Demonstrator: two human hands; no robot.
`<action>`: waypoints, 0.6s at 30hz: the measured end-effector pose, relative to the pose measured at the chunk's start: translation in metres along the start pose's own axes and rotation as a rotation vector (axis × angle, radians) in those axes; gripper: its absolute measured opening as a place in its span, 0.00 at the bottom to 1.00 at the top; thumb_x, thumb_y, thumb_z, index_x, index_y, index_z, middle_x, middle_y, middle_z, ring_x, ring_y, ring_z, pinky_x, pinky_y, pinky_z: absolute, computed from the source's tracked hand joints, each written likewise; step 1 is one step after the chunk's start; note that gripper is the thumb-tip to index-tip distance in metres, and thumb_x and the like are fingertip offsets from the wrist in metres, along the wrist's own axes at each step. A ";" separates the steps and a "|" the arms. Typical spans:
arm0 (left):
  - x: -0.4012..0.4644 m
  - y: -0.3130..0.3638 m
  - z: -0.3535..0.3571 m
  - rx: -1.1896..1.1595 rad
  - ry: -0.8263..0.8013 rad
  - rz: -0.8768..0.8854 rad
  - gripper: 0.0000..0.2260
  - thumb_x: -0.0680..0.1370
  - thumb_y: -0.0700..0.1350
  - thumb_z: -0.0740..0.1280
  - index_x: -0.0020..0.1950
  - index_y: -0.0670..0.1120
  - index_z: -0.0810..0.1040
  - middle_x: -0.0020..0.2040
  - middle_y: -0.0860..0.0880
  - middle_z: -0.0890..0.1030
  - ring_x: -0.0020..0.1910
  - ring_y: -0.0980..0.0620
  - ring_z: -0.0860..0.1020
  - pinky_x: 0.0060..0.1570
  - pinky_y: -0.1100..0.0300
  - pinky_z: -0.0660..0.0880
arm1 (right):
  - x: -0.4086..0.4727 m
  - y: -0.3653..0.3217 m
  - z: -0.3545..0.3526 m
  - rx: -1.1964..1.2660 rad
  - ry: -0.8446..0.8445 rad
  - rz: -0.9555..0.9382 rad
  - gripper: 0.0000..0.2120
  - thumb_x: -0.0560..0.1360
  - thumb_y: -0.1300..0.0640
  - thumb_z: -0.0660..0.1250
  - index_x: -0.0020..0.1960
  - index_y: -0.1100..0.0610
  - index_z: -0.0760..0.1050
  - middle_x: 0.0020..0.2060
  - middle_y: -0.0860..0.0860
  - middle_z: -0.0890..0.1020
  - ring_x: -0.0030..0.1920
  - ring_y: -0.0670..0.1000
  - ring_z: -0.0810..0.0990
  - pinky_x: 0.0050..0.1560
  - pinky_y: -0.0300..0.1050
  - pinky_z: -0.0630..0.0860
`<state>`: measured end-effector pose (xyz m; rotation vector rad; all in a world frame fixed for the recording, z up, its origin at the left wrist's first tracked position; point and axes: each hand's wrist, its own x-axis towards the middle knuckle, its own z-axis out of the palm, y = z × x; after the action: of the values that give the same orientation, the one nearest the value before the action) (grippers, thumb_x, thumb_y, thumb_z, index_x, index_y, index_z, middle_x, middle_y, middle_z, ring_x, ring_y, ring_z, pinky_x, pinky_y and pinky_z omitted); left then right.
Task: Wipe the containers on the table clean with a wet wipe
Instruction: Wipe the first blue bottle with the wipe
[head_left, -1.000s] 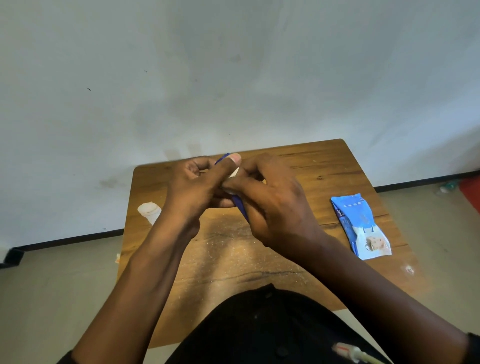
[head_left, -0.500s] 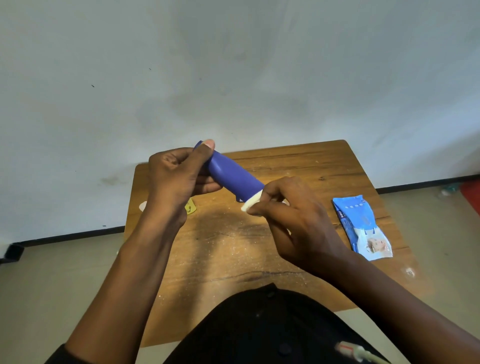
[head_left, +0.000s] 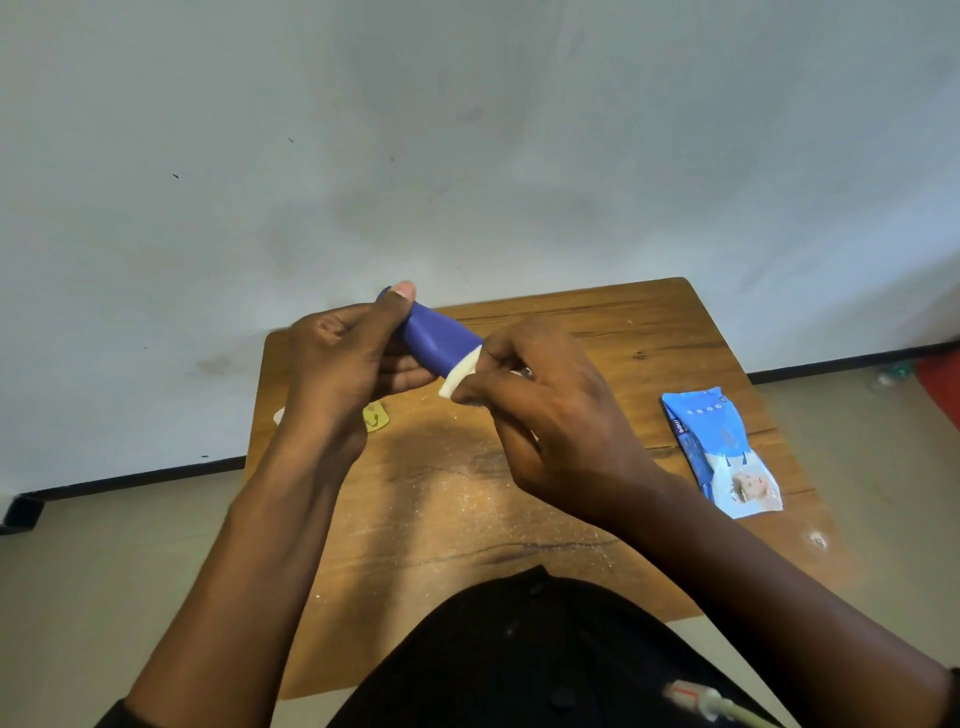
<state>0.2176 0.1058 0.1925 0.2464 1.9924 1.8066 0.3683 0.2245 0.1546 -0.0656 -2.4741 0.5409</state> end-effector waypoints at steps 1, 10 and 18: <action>0.002 0.002 -0.004 -0.015 0.013 -0.005 0.14 0.78 0.52 0.74 0.52 0.41 0.85 0.42 0.42 0.88 0.39 0.45 0.88 0.36 0.59 0.82 | -0.004 0.002 0.000 0.007 -0.001 0.005 0.13 0.75 0.69 0.72 0.57 0.58 0.85 0.54 0.56 0.81 0.56 0.54 0.77 0.53 0.46 0.74; 0.006 0.001 -0.006 -0.054 -0.008 -0.065 0.13 0.78 0.50 0.74 0.52 0.40 0.85 0.41 0.41 0.87 0.40 0.43 0.88 0.36 0.59 0.83 | -0.017 0.013 -0.007 0.038 0.043 0.046 0.11 0.74 0.68 0.72 0.54 0.58 0.86 0.52 0.55 0.82 0.55 0.53 0.79 0.54 0.41 0.72; 0.009 0.001 -0.007 -0.191 -0.033 -0.161 0.12 0.79 0.52 0.73 0.51 0.43 0.80 0.33 0.46 0.85 0.35 0.50 0.86 0.36 0.61 0.83 | -0.012 0.009 -0.009 -0.047 0.055 -0.004 0.17 0.77 0.58 0.77 0.65 0.58 0.82 0.64 0.58 0.81 0.65 0.56 0.78 0.64 0.43 0.72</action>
<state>0.2067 0.1034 0.1926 0.0544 1.7490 1.8605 0.3827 0.2340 0.1506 -0.0933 -2.4326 0.4729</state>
